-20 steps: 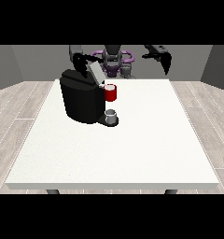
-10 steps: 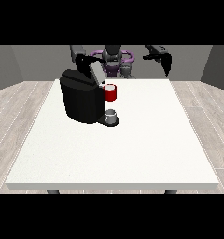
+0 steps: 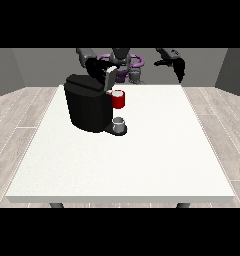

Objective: Insert the coffee pod into the coffee machine and close the lid

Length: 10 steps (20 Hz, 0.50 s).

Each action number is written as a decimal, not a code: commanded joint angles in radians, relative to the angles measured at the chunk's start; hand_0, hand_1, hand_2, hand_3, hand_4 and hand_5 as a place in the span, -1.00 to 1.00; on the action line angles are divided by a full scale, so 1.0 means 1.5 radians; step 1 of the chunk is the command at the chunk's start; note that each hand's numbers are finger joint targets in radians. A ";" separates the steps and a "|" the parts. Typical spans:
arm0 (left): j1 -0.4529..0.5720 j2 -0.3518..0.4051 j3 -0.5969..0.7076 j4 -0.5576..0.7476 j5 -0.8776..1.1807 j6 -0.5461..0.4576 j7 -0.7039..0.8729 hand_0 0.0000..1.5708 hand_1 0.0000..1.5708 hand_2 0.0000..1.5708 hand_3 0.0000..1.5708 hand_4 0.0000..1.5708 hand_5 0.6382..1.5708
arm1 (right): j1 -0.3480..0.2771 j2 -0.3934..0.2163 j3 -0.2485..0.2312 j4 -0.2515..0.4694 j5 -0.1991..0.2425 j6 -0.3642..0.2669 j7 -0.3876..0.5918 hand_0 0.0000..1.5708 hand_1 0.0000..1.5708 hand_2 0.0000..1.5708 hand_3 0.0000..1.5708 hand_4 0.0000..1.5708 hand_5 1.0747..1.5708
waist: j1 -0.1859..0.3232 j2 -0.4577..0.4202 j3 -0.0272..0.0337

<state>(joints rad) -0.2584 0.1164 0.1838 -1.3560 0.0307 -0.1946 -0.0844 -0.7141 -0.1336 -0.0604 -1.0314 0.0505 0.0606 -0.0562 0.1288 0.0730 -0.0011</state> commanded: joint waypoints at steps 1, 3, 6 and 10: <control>-0.024 -0.002 0.003 0.022 0.006 0.009 -0.004 -1.00 -1.00 -1.00 -1.00 -0.85 1.00 | -0.039 0.036 0.030 0.006 0.035 -0.037 0.023 -1.00 -1.00 -1.00 -1.00 -0.82 1.00 | 0.000 0.008 0.0006; -0.011 0.045 0.039 0.064 0.023 -0.031 -0.058 -1.00 -1.00 -1.00 -1.00 -0.77 1.00 | -0.039 0.023 0.040 -0.013 0.040 -0.011 0.021 -1.00 -1.00 -1.00 -1.00 -0.92 1.00 | -0.015 0.012 0.0005; -0.012 -0.006 -0.009 0.022 -0.001 0.015 -0.014 -1.00 -1.00 -1.00 -1.00 -1.00 1.00 | -0.052 0.034 0.047 0.013 0.065 -0.033 0.022 -1.00 -1.00 -1.00 -1.00 -0.84 1.00 | 0.002 -0.007 0.0007; -0.009 -0.009 -0.037 -0.030 0.002 0.004 0.019 -1.00 -1.00 -1.00 -1.00 -0.75 1.00 | -0.049 0.019 0.033 0.042 0.064 -0.014 0.001 -1.00 -1.00 -1.00 -1.00 -0.86 1.00 | 0.017 -0.019 0.0009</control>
<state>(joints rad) -0.2717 0.1161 0.1647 -1.3475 0.0358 -0.1903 -0.1003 -0.7792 -0.0970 -0.0091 -1.0015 0.1319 0.0288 -0.0457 0.1370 0.0627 -0.0003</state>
